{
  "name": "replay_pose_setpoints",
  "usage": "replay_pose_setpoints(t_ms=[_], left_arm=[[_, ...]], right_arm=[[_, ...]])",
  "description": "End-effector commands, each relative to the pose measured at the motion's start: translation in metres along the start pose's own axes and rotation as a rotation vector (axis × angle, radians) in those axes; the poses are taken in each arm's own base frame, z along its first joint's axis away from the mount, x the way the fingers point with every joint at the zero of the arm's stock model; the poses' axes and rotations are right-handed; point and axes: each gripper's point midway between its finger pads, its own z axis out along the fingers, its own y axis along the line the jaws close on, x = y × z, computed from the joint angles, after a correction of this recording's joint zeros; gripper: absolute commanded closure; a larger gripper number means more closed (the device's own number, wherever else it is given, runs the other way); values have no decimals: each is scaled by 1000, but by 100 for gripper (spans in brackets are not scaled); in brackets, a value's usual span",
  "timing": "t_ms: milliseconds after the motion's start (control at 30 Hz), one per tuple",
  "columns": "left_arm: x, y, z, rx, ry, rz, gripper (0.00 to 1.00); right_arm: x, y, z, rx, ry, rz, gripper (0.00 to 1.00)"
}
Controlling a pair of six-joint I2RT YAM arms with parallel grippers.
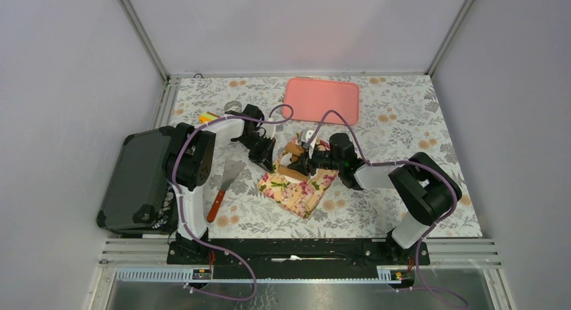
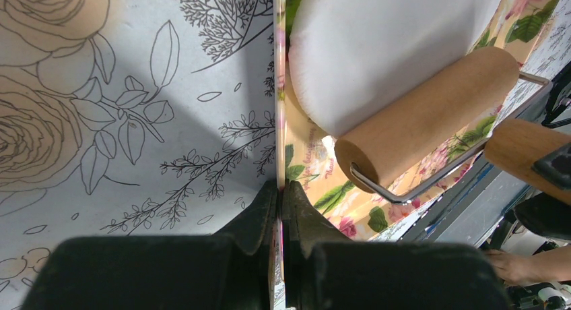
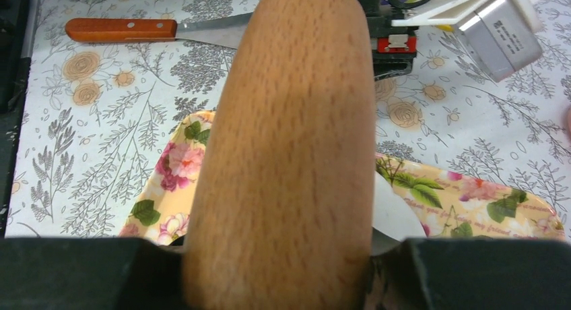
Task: Roll out the dumpling wrappers from the dough
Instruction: Flatten out the dough on the work surface.
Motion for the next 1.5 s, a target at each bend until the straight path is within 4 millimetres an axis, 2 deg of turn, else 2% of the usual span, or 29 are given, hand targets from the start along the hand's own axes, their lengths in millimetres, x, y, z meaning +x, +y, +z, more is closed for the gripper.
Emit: replay_pose_setpoints(t_ms=[0,333,433,500,600,667,733,800,867,933,1033,1100,1167,1267,1333,1467], left_arm=[[21,32,13,-113,63,9,100],[21,32,13,-113,61,10,100],[21,32,13,-113,62,10,100],[21,32,14,-113,63,10,100],[21,32,14,-112,62,10,100],[21,32,14,-112,63,9,100],[21,32,14,-114,62,9,100],[21,32,13,-113,61,9,100],[21,32,14,-113,62,8,100],[21,32,13,-113,62,9,100],[21,32,13,-114,61,9,100],[21,32,13,-113,61,11,100],[21,31,13,-111,59,12,100],[21,31,13,-110,60,11,100],[21,31,13,-111,59,12,100],[21,31,13,-110,60,11,100]], right_arm=[[88,62,-22,-158,286,215,100],[90,69,-21,-182,294,205,100],[79,71,-20,-200,267,199,100],[56,72,-18,-222,215,210,100],[-9,63,-18,-254,49,270,100],[-55,43,-25,-227,-93,328,100],[-88,17,-34,-174,-204,338,100],[-97,-8,-37,-91,-244,293,100],[-90,-29,-37,-12,-251,267,100],[-73,-45,-30,59,-233,249,100],[-38,-64,-21,148,-187,259,100],[-9,-70,-17,187,-139,285,100],[11,-63,-16,181,-99,310,100],[33,-40,-15,137,-34,329,100],[41,-24,-15,100,7,322,100],[50,-4,-16,51,67,314,100]])
